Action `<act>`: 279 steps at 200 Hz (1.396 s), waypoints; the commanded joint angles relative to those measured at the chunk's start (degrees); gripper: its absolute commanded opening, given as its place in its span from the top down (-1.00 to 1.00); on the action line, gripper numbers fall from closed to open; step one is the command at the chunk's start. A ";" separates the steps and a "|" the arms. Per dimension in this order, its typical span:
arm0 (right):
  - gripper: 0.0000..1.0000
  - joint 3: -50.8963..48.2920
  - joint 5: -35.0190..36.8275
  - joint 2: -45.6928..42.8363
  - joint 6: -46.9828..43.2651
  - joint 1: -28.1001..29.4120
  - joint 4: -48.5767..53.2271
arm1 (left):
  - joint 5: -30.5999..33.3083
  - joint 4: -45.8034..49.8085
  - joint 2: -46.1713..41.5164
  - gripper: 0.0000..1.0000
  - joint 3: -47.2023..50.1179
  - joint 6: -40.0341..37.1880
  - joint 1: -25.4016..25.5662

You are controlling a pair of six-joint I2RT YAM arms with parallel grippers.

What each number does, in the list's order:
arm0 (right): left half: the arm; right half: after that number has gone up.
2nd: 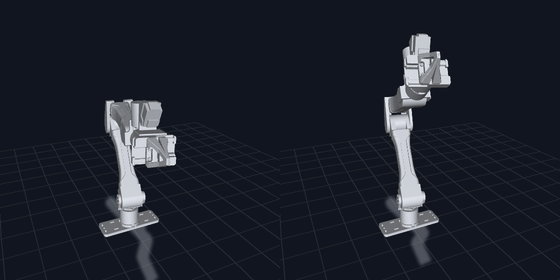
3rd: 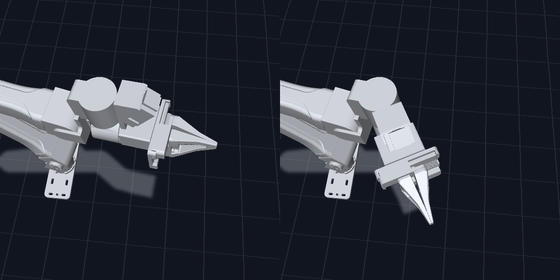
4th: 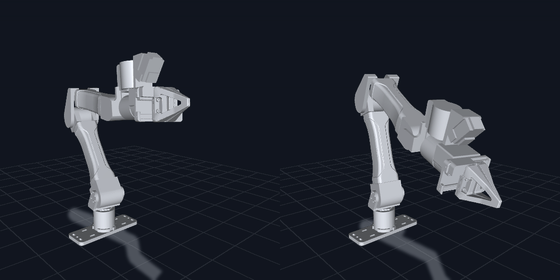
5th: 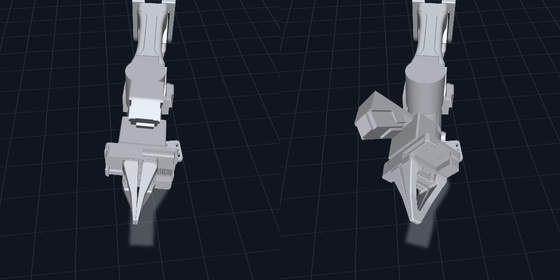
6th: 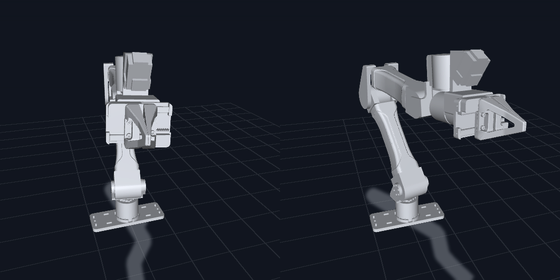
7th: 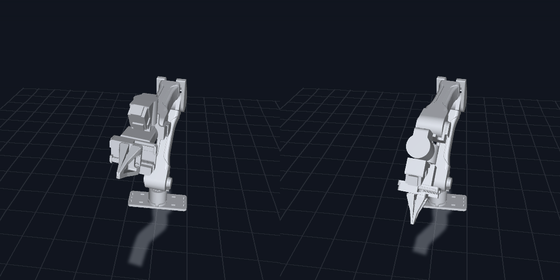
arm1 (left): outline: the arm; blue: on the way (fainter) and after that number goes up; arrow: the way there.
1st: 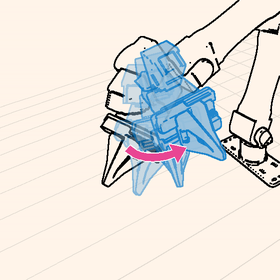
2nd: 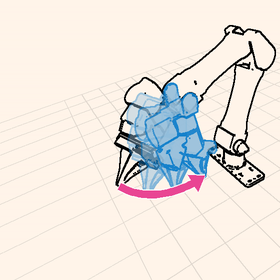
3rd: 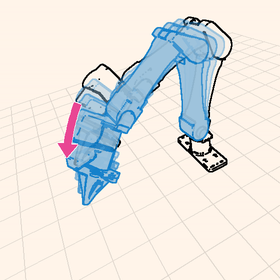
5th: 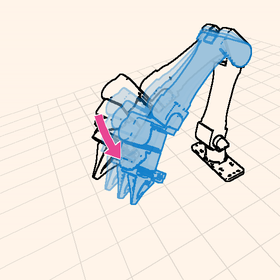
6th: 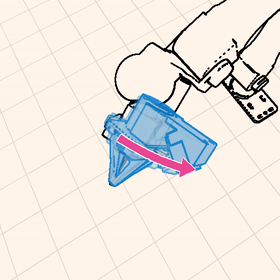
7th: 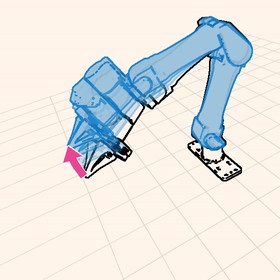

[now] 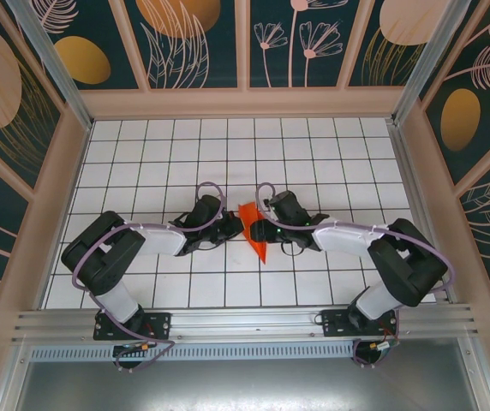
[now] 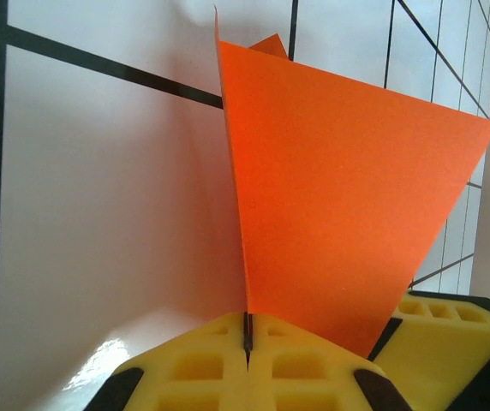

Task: Fold a paper plane with a square sheet of paper (pick it up from the middle)
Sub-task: Move the paper plane to the top-center of the table.

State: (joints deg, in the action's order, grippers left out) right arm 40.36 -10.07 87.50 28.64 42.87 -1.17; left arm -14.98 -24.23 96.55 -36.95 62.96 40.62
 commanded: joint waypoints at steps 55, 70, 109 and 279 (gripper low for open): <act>0.02 3.54 1.71 3.79 0.33 2.32 4.33 | 0.53 -0.56 0.30 0.90 0.63 -1.35 0.25; 0.06 3.50 1.96 3.85 1.50 3.03 4.89 | 0.48 -0.65 0.38 0.90 0.64 -1.26 0.26; 0.24 4.36 5.81 5.97 4.82 4.32 5.80 | 0.57 -0.54 0.04 0.81 0.52 -1.06 0.25; 0.74 12.13 21.50 10.86 5.48 3.71 18.68 | 27.16 30.33 -16.34 -0.97 -2.62 -5.65 -2.03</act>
State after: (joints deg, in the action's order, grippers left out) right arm 50.76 10.48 96.25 34.61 46.83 16.05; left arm 7.62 1.80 82.74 -40.36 58.28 38.89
